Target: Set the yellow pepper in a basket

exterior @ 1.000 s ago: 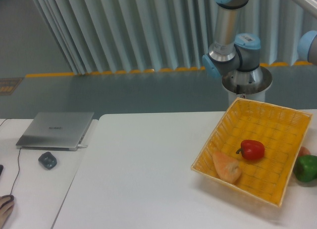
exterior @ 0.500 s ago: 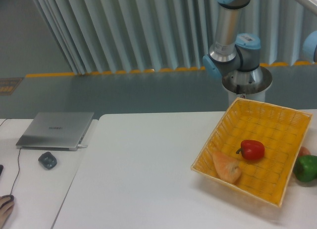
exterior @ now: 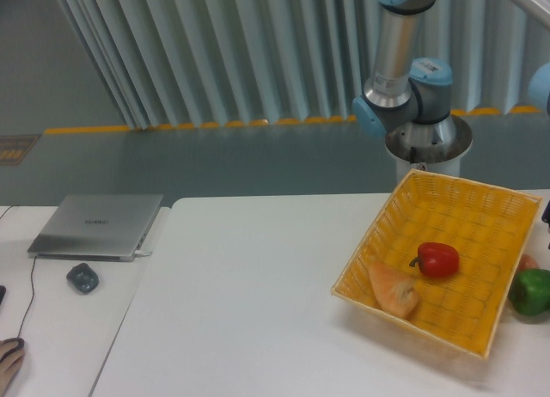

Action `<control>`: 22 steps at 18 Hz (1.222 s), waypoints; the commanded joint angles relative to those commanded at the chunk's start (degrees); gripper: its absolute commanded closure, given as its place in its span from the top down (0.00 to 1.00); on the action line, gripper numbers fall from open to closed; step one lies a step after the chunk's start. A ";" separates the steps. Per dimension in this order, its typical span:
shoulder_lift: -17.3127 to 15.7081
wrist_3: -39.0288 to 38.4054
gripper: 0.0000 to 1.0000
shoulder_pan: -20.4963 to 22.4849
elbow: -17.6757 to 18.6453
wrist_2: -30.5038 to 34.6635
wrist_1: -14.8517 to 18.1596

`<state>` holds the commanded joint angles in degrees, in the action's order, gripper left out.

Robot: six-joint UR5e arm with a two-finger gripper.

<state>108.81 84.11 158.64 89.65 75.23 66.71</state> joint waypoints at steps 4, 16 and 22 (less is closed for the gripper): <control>2.11 -5.44 1.00 0.09 1.76 0.18 -6.06; 4.92 -5.80 1.00 0.44 2.38 0.35 -8.96; 5.98 -5.80 1.00 0.44 1.94 0.35 -9.67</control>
<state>114.78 78.31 159.08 91.58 75.59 57.04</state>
